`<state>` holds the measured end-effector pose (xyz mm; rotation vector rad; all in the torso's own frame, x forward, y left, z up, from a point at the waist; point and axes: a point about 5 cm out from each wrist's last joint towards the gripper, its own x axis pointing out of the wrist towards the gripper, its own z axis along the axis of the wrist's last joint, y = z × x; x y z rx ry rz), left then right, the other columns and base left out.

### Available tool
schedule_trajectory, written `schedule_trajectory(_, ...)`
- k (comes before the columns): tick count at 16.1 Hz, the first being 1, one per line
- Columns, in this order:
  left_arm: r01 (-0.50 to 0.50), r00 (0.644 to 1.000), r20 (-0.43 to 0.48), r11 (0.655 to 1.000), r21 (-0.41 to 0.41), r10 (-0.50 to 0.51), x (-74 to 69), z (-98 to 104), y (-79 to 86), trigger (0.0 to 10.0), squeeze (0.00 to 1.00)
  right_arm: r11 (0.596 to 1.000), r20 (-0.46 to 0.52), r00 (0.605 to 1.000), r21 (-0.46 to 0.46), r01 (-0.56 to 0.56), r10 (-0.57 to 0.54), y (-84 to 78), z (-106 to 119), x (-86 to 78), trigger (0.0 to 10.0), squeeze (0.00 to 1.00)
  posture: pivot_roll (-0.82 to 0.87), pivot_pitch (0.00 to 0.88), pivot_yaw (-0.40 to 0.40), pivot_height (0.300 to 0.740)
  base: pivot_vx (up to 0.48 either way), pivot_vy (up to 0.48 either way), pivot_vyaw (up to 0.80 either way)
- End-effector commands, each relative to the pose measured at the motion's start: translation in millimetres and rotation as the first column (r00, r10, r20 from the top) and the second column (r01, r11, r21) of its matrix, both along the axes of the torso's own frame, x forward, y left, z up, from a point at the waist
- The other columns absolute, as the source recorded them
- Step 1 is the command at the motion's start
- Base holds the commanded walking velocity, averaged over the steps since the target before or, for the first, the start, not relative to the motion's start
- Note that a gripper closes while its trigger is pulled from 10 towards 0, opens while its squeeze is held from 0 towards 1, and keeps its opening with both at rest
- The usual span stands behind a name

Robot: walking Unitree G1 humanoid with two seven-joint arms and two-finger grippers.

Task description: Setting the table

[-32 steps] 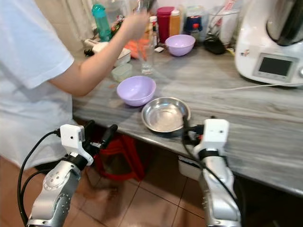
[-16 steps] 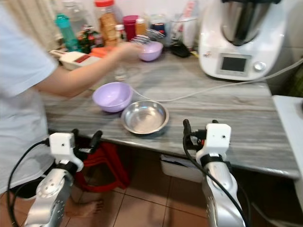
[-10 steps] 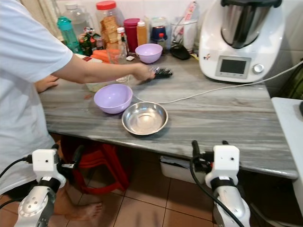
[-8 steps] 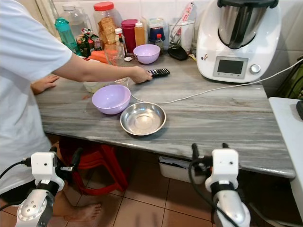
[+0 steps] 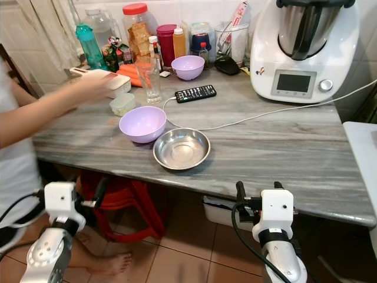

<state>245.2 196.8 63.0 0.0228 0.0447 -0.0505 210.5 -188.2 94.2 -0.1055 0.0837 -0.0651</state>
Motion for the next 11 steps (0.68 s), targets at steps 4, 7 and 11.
schedule_trajectory(4,0.010,1.000,0.004,1.000,-0.028,-0.010,6.6,1,-9.6,10.0,0.00,0.999,0.036,0.999,0.004,-0.039,0.038,2.3,10,9.4,10.0,0.00,-0.14,0.000,0.096,0.740,0.000,0.000,-0.40)
schedule_trajectory(7,-0.011,1.000,0.018,0.997,-0.071,0.012,9.6,-1,-21.0,10.0,0.00,0.999,0.040,0.998,0.004,-0.040,0.040,1.4,14,16.8,10.0,0.00,-0.15,0.000,0.041,0.740,0.000,0.000,0.00)
schedule_trajectory(11,-0.015,1.000,0.021,0.995,-0.097,0.017,9.0,-1,-28.5,10.0,0.00,0.999,0.032,0.999,0.007,-0.035,0.035,3.9,13,20.7,10.0,0.00,-0.14,0.000,0.014,0.740,0.000,0.000,0.00)
